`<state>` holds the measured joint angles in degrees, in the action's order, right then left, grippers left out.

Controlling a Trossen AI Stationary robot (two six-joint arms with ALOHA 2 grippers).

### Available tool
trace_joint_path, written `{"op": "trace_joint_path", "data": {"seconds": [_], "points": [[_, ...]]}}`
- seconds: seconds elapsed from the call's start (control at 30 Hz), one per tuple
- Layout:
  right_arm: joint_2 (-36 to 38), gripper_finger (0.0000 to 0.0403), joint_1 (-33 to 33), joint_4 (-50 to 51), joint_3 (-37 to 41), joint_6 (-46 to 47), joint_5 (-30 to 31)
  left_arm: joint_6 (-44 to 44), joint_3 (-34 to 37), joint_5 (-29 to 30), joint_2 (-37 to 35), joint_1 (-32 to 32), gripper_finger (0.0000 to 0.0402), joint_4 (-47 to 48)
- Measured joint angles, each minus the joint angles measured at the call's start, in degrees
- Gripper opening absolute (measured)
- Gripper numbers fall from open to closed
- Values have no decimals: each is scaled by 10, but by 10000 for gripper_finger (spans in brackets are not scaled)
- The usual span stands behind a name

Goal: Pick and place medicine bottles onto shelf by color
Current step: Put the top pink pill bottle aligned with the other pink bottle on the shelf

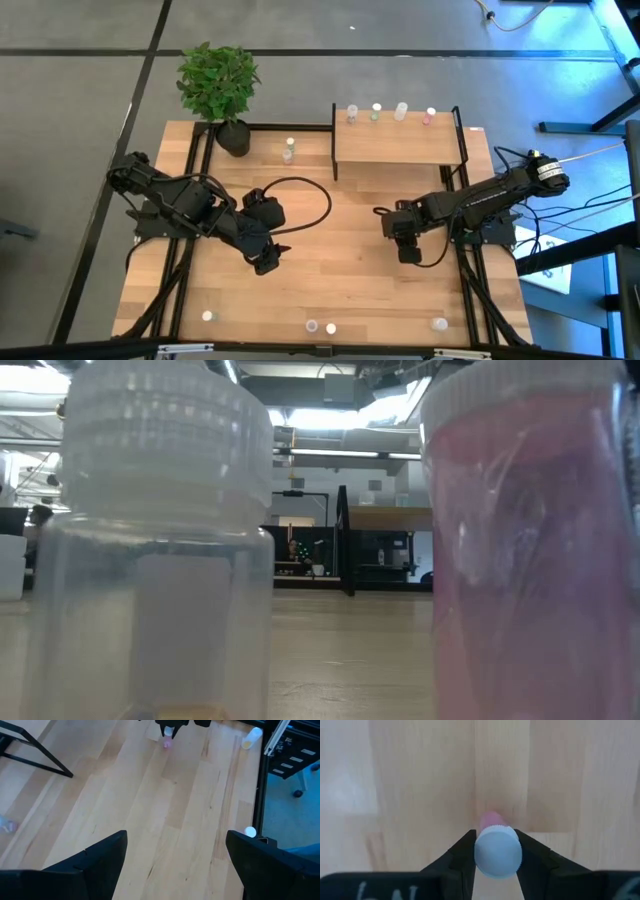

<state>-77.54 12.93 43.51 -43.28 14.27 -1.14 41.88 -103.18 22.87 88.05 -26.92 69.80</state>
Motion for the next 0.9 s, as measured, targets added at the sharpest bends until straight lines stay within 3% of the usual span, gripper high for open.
{"op": "trace_joint_path", "data": {"seconds": [0.5, 0.7, 0.9], "points": [[2, 115, -8, 140, -180, 21, 0, 0, 0, 4, 0, 0, 334, 0], [32, 116, -38, 192, -259, 22, 2, -3, 0, 52, 0, 0, 334, 0], [67, 116, -84, 253, -321, 58, 47, -15, 0, 110, 0, 2, 334, 0]]}}
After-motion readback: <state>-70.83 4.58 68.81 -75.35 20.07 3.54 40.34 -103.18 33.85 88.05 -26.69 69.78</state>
